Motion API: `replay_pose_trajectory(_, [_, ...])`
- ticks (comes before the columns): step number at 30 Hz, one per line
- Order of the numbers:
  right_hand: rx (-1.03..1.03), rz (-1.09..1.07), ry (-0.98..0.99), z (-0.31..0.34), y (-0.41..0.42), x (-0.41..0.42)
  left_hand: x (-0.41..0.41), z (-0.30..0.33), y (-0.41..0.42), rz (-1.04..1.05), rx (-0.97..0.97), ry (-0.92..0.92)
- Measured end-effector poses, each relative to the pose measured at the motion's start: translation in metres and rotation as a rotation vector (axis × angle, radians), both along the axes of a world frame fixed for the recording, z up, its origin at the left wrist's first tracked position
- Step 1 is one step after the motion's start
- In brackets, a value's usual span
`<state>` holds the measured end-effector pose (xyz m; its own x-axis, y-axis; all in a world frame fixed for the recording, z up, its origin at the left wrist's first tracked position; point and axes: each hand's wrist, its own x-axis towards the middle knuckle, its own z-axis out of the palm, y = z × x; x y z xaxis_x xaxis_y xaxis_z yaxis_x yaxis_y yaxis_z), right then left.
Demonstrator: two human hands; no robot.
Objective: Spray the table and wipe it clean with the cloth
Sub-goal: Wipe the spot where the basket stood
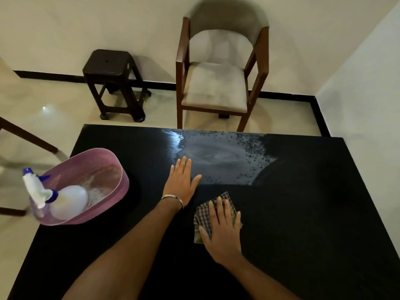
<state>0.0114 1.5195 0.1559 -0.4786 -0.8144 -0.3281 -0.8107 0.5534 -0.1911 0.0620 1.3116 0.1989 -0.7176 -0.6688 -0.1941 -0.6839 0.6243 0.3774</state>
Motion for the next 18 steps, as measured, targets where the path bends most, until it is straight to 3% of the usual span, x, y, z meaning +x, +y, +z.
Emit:
replay_pose_trajectory(6, [-0.101, -0.105, 0.1, -0.012, -0.099, -0.082, 0.004, -0.014, -0.052, 0.058, -0.052, -0.002])
replay_pose_trajectory(12, [-0.107, -0.162, 0.076, -0.016, -0.222, -0.129, 0.013, -0.019, -0.099, 0.172, -0.054, 0.029])
replay_pose_trajectory(18, [-0.103, 0.273, 0.009, -0.01, -0.312, -0.074, 0.017, -0.02, -0.126, 0.271, -0.045, 0.072])
